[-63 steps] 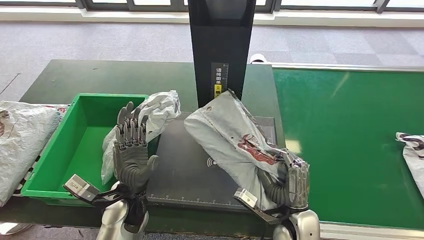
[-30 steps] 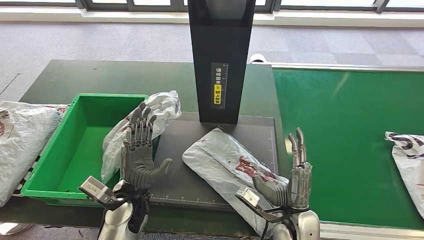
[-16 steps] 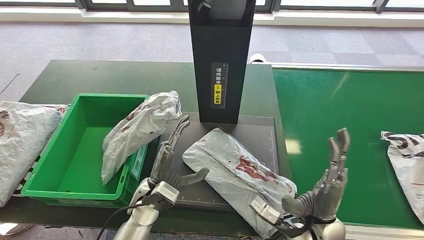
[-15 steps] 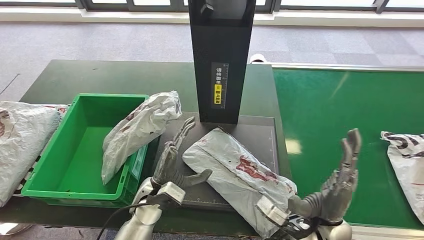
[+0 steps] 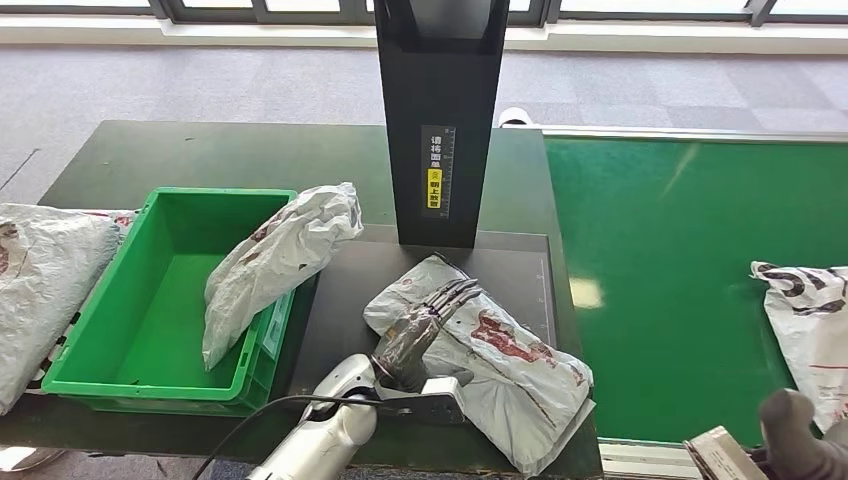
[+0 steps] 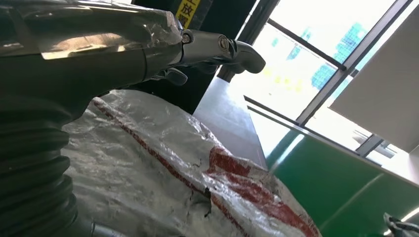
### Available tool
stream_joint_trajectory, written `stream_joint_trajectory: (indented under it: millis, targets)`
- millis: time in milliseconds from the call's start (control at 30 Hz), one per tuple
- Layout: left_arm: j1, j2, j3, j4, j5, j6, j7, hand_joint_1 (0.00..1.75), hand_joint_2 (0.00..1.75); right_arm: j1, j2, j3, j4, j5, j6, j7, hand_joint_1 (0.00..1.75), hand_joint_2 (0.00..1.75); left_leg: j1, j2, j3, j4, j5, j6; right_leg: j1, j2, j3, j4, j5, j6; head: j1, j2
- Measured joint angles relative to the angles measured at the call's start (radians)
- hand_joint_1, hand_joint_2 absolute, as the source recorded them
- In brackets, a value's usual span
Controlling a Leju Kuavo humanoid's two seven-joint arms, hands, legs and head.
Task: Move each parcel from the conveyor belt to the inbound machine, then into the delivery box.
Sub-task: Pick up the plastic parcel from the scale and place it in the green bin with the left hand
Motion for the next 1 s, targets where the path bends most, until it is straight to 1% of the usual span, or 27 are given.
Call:
stream_joint_trajectory:
  millis: [167, 300, 333, 367, 433, 467, 500, 667, 1000]
  targets:
    - [-0.025, -0.004, -0.025, 0.082, -0.076, 0.019, 0.079, 0.0, 1.75, -0.008, 0.0, -0.013, -0.004, -0.002, 0.0, 0.0, 0.0, 1.75, 0.0, 0.0, 0.0, 0.0, 0.0, 0.0, 0.0, 0.0, 0.0, 0.0, 0.0, 0.0, 0.0, 0.0]
    - [-0.034, -0.004, -0.046, 0.134, -0.129, 0.018, 0.124, 0.0, 1.75, -0.014, 0.0, -0.019, -0.004, -0.006, 0.001, 0.0, 0.0, 1.75, 0.0, 0.0, 0.0, 0.0, 0.0, 0.0, 0.0, 0.0, 0.0, 0.0, 0.0, 0.0, 0.0, 0.0]
    - [-0.035, -0.004, -0.051, 0.142, -0.136, 0.017, 0.13, 0.04, 1.75, -0.015, 0.0, -0.021, -0.004, -0.007, 0.001, 0.0, 0.0, 1.75, 0.0, 0.0, 0.0, 0.0, 0.0, 0.0, 0.0, 0.0, 0.0, 0.0, 0.0, 0.0, 0.0, 0.0]
    - [-0.036, -0.004, -0.055, 0.15, -0.142, 0.015, 0.135, 0.38, 1.75, -0.016, 0.0, -0.022, -0.004, -0.008, 0.001, 0.0, 0.0, 1.75, 0.0, 0.0, 0.0, 0.0, 0.0, 0.0, 0.0, 0.0, 0.001, 0.0, 0.0, 0.0, 0.0, 0.0]
    - [-0.04, -0.005, -0.062, 0.162, -0.151, 0.011, 0.142, 1.25, 1.75, -0.017, 0.0, -0.023, -0.004, -0.008, 0.001, 0.0, 0.0, 1.75, 0.0, 0.0, 0.0, 0.0, 0.0, 0.0, 0.0, 0.0, 0.001, 0.0, 0.0, 0.0, 0.0, 0.0]
    - [-0.043, -0.005, -0.066, 0.168, -0.157, 0.007, 0.148, 1.64, 1.75, -0.018, 0.0, -0.024, -0.004, -0.008, 0.001, 0.0, 0.0, 1.75, 0.0, 0.0, 0.0, 0.0, 0.0, 0.0, 0.0, 0.0, 0.001, 0.0, 0.0, 0.0, 0.0, 0.0]
    - [-0.045, -0.005, -0.07, 0.174, -0.166, 0.002, 0.156, 1.75, 1.75, -0.018, 0.0, -0.024, -0.004, -0.009, 0.001, 0.0, 0.0, 1.75, 0.0, 0.0, 0.0, 0.0, 0.0, 0.0, 0.0, 0.0, 0.001, 0.0, 0.0, 0.0, 0.0, 0.0]
    - [-0.05, -0.007, -0.09, 0.203, -0.213, -0.022, 0.199, 1.75, 1.75, -0.024, 0.0, -0.039, -0.003, -0.017, 0.001, 0.0, 0.0, 1.75, 0.0, 0.0, 0.0, 0.0, 0.0, 0.0, 0.0, 0.0, 0.002, 0.0, 0.0, 0.0, 0.0, 0.0]
    - [-0.069, -0.01, -0.104, 0.22, -0.226, -0.021, 0.206, 1.75, 1.75, -0.028, 0.0, -0.058, -0.002, -0.023, 0.002, 0.0, 0.0, 1.75, 0.0, 0.0, 0.003, 0.0, 0.0, 0.0, 0.0, 0.0, 0.004, 0.0, 0.0, 0.0, 0.0, 0.0]
